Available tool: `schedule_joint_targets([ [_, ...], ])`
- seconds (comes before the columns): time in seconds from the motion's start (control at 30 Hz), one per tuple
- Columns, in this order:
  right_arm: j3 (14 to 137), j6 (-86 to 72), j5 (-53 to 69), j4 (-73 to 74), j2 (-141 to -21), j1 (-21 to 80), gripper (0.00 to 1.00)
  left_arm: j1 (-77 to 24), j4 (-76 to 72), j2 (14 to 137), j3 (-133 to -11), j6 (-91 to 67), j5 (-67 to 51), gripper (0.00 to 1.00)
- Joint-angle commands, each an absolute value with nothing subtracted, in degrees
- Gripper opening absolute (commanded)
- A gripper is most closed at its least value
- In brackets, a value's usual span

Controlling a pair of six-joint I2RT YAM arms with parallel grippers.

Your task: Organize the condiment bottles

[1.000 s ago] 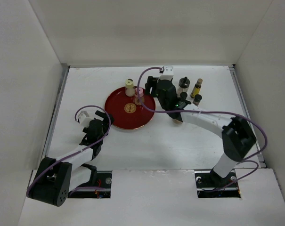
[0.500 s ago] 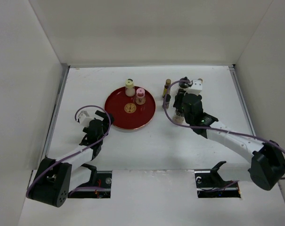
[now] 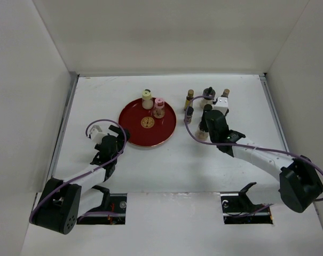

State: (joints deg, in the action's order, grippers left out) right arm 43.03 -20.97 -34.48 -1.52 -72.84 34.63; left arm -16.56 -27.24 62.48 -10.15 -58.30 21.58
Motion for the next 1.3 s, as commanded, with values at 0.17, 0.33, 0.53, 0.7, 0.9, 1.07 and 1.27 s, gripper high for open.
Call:
schedule_joint_targets([
  [0.17,45.44,-21.45,-34.72,-3.34,-76.64,34.41,0.45,-16.83,-30.23,62.22,-10.99,-57.92,21.80,1.00],
  [0.33,45.00,-21.18,-36.99,-4.39,-77.43,34.58,0.32,-16.65,-30.23,62.32,-11.07,-58.01,21.53,1.00],
  [0.53,44.56,-18.90,-39.91,-4.40,-69.19,37.13,0.26,-16.65,-30.23,62.14,-10.99,-58.01,21.62,1.00],
  [0.7,49.56,-19.33,-35.52,-2.72,-65.92,40.90,0.26,-16.48,-30.23,62.67,-11.07,-58.36,21.36,1.00],
  [0.9,60.97,-20.92,-28.31,-6.85,-79.60,47.32,0.25,-15.25,-29.62,58.55,-9.94,-58.45,22.24,1.00],
  [1.07,75.55,-18.29,-24.88,-9.49,-94.45,51.10,0.24,-13.49,-28.92,54.23,-8.09,-59.23,23.20,1.00],
  [1.27,95.16,-14.16,-21.10,-9.75,-113.88,51.81,0.23,-12.79,-28.12,55.63,-7.91,-60.91,22.77,1.00],
])
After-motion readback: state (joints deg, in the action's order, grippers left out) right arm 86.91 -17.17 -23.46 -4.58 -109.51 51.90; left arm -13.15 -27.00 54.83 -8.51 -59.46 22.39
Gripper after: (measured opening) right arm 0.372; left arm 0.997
